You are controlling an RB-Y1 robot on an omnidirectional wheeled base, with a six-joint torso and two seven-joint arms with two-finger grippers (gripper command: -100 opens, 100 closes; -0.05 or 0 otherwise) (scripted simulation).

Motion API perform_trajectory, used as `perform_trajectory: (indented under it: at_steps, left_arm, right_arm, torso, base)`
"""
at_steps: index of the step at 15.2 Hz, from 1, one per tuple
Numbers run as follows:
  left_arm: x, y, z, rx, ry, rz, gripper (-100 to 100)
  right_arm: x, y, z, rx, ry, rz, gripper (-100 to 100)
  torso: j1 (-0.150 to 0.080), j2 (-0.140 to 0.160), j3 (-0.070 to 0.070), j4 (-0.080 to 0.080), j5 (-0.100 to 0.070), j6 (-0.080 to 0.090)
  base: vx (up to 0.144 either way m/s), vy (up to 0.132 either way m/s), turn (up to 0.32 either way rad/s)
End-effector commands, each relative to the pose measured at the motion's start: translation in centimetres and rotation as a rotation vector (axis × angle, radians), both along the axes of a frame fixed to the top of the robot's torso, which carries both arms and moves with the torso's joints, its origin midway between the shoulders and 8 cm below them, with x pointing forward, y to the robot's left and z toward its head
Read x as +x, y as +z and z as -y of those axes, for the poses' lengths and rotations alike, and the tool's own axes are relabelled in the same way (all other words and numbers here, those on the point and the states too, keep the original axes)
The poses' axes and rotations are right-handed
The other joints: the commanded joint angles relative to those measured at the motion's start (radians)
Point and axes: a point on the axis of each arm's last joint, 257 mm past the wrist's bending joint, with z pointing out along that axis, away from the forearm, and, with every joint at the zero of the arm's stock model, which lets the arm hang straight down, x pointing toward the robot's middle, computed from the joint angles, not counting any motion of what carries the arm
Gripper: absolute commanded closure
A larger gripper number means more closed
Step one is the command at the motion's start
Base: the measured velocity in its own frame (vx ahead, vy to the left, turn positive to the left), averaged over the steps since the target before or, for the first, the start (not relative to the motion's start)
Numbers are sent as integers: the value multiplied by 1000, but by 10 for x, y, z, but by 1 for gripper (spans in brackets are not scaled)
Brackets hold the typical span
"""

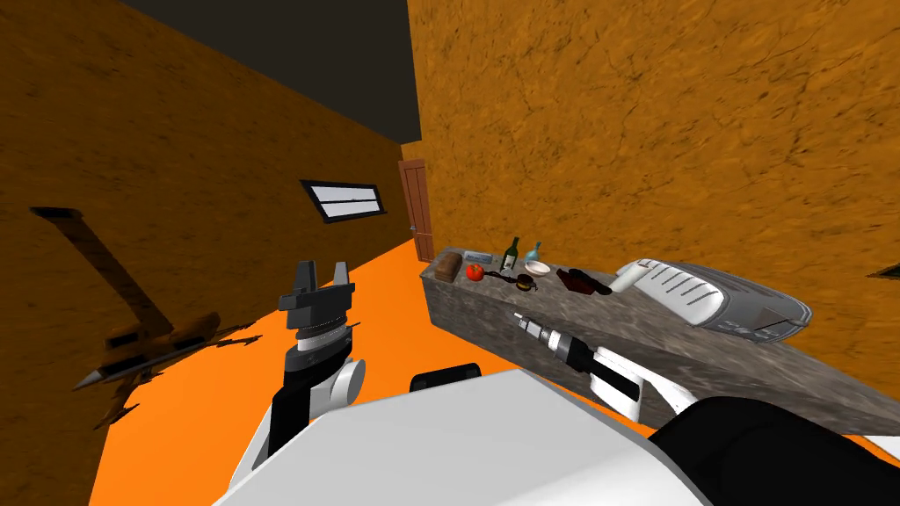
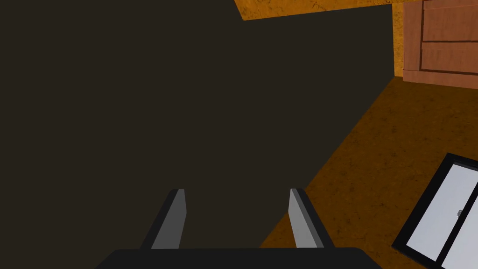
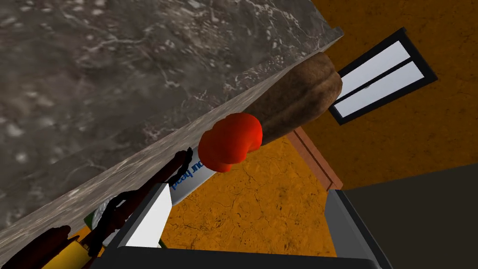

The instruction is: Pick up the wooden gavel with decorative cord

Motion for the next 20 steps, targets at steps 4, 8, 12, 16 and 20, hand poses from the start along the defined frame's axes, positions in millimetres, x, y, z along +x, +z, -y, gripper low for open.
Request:
perform_trajectory:
  at_steps: [4, 8, 12, 16, 20]
  left_arm:
    - [0, 0, 0, 0, 0, 0, 0]
    - [0, 0, 0, 0, 0, 0, 0]
    - [0, 0, 0, 0, 0, 0, 0]
    - [0, 0, 0, 0, 0, 0, 0]
    - [0, 0, 0, 0, 0, 0, 0]
  right_arm:
    - [-15, -16, 29, -92, 22, -72, -100]
    - [-39, -38, 71, -195, 34, -174, -100]
    - [-51, -45, 105, -287, 51, -237, -100]
    - [-62, -47, 133, -360, 67, -291, -100]
    - [-86, -51, 180, -460, 73, -385, -100]
  torso:
    - [0, 1, 0, 0, 0, 0]
    - [-1, 0, 0, 0, 0, 0]
    - [0, -1, -1, 0, 0, -1]
    - [0, -1, -1, 0, 0, -1]
    - [-1, -1, -1, 0, 0, 0]
  base:
    - [15, 54, 98]
    - [26, 49, 145]
    - [39, 56, 163]
    - [39, 44, 116]
    - [44, 37, 145]
